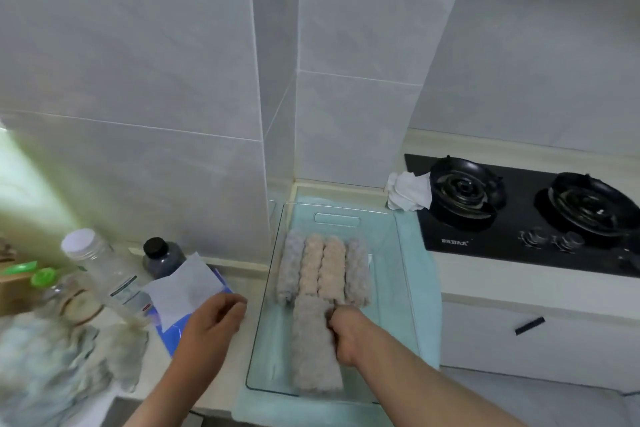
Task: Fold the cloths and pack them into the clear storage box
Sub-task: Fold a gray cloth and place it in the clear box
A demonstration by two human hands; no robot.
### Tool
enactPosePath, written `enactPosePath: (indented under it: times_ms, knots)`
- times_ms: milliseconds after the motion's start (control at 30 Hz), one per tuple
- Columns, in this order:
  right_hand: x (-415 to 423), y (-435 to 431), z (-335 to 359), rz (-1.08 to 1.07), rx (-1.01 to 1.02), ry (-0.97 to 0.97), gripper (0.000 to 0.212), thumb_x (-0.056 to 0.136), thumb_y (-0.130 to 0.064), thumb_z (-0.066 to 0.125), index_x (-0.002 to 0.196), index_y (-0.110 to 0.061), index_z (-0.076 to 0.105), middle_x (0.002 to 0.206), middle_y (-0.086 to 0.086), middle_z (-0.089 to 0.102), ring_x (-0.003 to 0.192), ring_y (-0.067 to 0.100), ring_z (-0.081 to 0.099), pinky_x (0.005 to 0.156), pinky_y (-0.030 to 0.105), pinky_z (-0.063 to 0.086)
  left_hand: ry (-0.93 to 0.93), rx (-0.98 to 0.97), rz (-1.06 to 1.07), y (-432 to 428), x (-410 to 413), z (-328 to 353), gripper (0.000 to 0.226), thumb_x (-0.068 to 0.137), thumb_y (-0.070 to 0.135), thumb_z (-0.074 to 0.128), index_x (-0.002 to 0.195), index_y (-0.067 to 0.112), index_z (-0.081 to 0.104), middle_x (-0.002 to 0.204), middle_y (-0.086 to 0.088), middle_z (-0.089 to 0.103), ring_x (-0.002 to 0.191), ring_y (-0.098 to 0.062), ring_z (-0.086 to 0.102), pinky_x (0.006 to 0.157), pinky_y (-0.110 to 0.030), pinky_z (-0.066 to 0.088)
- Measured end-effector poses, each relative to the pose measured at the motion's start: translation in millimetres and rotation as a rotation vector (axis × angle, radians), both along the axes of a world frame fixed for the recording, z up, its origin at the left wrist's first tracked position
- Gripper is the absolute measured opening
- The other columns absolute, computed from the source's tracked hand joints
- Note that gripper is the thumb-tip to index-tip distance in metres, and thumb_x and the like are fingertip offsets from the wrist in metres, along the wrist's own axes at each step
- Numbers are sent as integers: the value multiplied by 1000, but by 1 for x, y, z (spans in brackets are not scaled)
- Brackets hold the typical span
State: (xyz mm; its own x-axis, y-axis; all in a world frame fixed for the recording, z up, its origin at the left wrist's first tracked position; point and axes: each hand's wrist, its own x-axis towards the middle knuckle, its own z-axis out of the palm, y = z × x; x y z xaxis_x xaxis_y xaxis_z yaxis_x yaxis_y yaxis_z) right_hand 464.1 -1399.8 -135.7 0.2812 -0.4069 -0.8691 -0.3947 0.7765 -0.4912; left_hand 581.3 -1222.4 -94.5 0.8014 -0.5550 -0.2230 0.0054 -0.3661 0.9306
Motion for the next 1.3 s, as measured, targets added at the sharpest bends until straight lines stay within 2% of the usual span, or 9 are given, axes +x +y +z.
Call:
enactPosePath:
  times_ms: [167, 267, 433, 533, 600, 733, 900, 1100, 1300]
  knots:
    - [37, 14, -25, -12, 70, 93, 41, 104, -20, 31, 100, 0, 66, 81, 14, 66, 68, 27, 60, 54, 31, 56, 107, 3, -20, -8, 17, -10, 20, 96, 10, 53, 83, 12, 68, 87, -9, 70, 91, -26, 64, 77, -34, 51]
    - [52, 18, -37, 162, -111, 142, 33, 100, -16, 39, 124, 0, 58, 118, 17, 64, 100, 33, 62, 93, 41, 54, 163, -20, -27, -8, 30, -10, 23, 98, 10, 50, 84, 10, 69, 88, -11, 70, 91, -26, 64, 75, -30, 49]
    - [47, 27, -26, 566, -591, 536, 33, 94, -20, 48, 125, -14, 54, 129, 9, 55, 117, 26, 54, 98, 31, 43, 234, -26, -77, -11, 46, -11, 25, 98, 8, 49, 83, 8, 69, 89, -13, 69, 92, -28, 64, 75, -30, 50]
    - [40, 26, -8, 601, -436, 431, 25, 100, -24, 39, 104, -13, 62, 103, 7, 63, 91, 21, 61, 78, 28, 48, 297, -20, -83, -15, 50, -16, 24, 97, 7, 50, 83, 11, 69, 89, -11, 69, 94, -30, 64, 76, -34, 50]
    - [38, 30, 17, 429, -88, 380, 31, 99, -35, 35, 84, -18, 57, 84, 4, 55, 69, 19, 50, 67, 32, 44, 376, -27, -135, -17, 48, -17, 18, 93, 5, 55, 88, 14, 70, 94, -9, 69, 97, -28, 63, 77, -35, 51]
    - [37, 43, 28, 120, 251, 129, 41, 98, -39, 38, 102, -5, 62, 98, 13, 62, 91, 29, 59, 83, 47, 47, 579, -32, -288, -16, 37, -11, 32, 90, -3, 49, 101, 19, 69, 109, -4, 65, 97, -20, 63, 85, -43, 53]
    - [44, 47, 16, 79, 225, 79, 41, 96, -36, 37, 110, -6, 62, 102, 13, 67, 96, 27, 63, 75, 38, 51, 706, -93, -293, -14, 40, -9, 34, 83, -4, 51, 106, 15, 68, 116, -8, 63, 103, -26, 62, 87, -46, 53]
    - [37, 39, -4, 303, 74, 226, 36, 83, -35, 48, 106, -10, 59, 102, 8, 59, 88, 26, 55, 98, 44, 36, 772, -77, -341, -13, 47, -5, 52, 58, 7, 54, 109, 8, 67, 118, -16, 62, 112, -36, 58, 91, -51, 52]
    - [35, 38, 0, 427, -86, 317, 33, 85, -46, 43, 89, -18, 60, 86, 4, 58, 74, 22, 55, 86, 37, 38, 709, -45, -312, -10, 52, -1, 56, 52, 13, 43, 104, 9, 65, 114, -15, 62, 107, -31, 58, 79, -39, 52]
